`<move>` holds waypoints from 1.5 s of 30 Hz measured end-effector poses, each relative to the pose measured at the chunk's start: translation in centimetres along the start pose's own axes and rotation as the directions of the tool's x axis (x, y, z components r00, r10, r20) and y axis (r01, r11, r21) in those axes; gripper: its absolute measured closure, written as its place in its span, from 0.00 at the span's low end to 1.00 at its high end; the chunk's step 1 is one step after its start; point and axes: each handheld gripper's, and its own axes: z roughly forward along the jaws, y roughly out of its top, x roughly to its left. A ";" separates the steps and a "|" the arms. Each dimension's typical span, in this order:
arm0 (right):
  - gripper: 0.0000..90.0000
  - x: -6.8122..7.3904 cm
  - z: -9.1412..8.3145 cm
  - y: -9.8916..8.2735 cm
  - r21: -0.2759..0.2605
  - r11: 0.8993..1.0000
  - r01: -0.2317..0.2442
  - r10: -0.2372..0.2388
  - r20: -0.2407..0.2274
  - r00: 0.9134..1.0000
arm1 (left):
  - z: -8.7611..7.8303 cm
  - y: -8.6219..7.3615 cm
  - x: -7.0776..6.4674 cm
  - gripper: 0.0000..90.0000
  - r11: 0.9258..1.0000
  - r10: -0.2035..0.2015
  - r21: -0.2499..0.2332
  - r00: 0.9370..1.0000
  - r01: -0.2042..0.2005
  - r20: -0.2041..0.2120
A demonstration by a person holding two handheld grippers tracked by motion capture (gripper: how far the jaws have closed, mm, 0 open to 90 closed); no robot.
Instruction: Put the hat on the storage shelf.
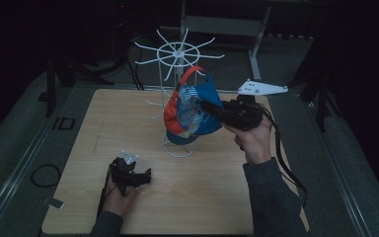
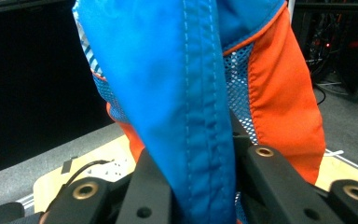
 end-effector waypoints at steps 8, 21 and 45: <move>0.65 0.3 0.2 -0.4 0.041 0.999 0.016 -0.016 -0.004 1.000 | 0.0 0.0 0.0 0.05 1.000 0.001 0.000 1.000 -0.001 0.001; 0.36 0.4 0.5 -0.9 0.099 0.995 0.021 -0.032 0.111 0.993 | 0.0 0.0 0.0 0.05 1.000 0.001 0.001 1.000 -0.001 0.001; 0.28 -0.5 -2.2 -3.5 0.148 0.989 -0.003 -0.024 0.181 0.983 | -0.1 0.0 0.0 0.05 1.000 0.010 0.009 1.000 -0.010 0.003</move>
